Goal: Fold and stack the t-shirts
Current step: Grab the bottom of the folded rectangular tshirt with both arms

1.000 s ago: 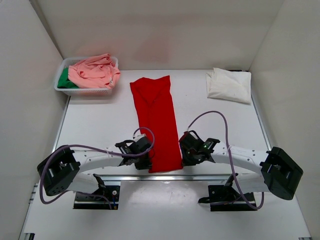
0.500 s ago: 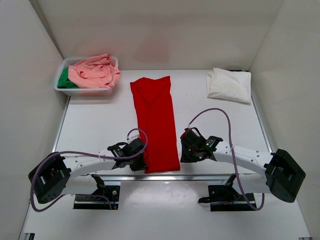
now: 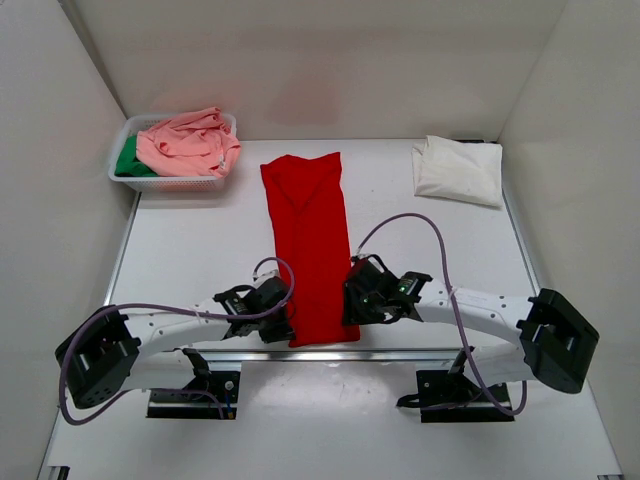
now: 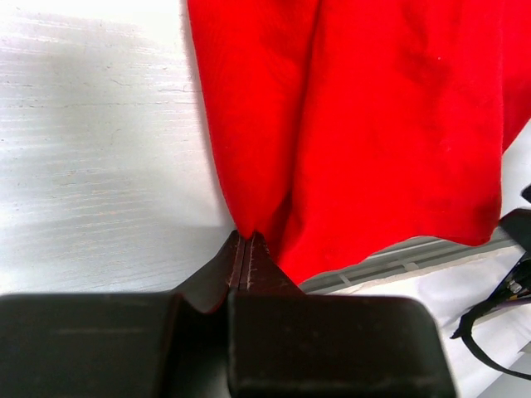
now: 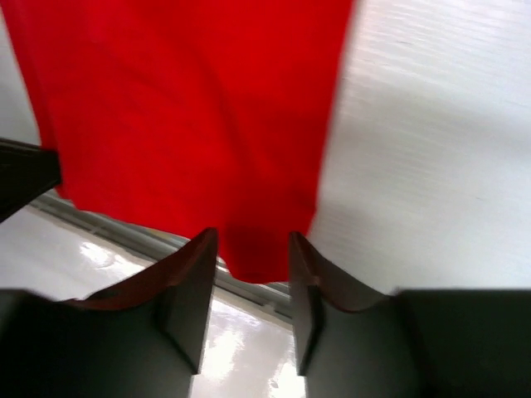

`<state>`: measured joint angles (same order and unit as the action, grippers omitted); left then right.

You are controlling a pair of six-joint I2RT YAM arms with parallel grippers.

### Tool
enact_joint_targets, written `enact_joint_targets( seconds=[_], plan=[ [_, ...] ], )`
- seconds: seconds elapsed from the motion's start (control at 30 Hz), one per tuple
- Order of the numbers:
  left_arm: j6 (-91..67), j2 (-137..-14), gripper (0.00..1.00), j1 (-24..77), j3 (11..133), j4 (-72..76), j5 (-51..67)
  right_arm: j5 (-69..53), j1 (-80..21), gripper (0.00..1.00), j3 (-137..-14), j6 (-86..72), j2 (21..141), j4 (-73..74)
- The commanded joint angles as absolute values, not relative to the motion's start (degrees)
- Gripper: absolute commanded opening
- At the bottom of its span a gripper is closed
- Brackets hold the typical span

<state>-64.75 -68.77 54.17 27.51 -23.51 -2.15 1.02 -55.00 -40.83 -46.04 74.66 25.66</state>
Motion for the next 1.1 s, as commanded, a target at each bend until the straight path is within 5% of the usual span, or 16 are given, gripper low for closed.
enact_joint_targets(
  seconds=[0.0, 0.13, 0.2, 0.27, 0.77, 1.07],
  plan=[
    [-64.86, -67.43, 0.00, 54.14, 25.76, -26.11, -2.11, -0.82, -56.58, 0.41, -43.67, -45.09, 76.96, 22.24],
    [-64.94, -66.97, 0.00, 53.63, 25.41, -26.79, -2.28, -1.58, -57.73, 0.42, -44.72, -44.48, 81.23, 23.88],
    [-64.70, -66.38, 0.00, 53.53, 25.50, -26.72, -2.10, -1.51, -58.08, 0.02, -44.65, -44.82, 81.30, 24.91],
    [-64.43, -66.17, 0.00, 53.11, 25.24, -27.23, -1.86, -1.16, -57.99, 0.00, -44.22, -45.17, 80.22, 25.56],
    [-63.75, -56.92, 0.00, 49.51, 21.07, -31.14, -0.21, -3.66, -55.36, 0.01, -38.45, -44.27, 73.48, 27.52],
    [-63.29, -58.93, 0.00, 50.31, 21.14, -29.53, 1.11, -6.20, -54.88, 0.35, -33.22, -46.89, 68.50, 24.36]
  ],
)
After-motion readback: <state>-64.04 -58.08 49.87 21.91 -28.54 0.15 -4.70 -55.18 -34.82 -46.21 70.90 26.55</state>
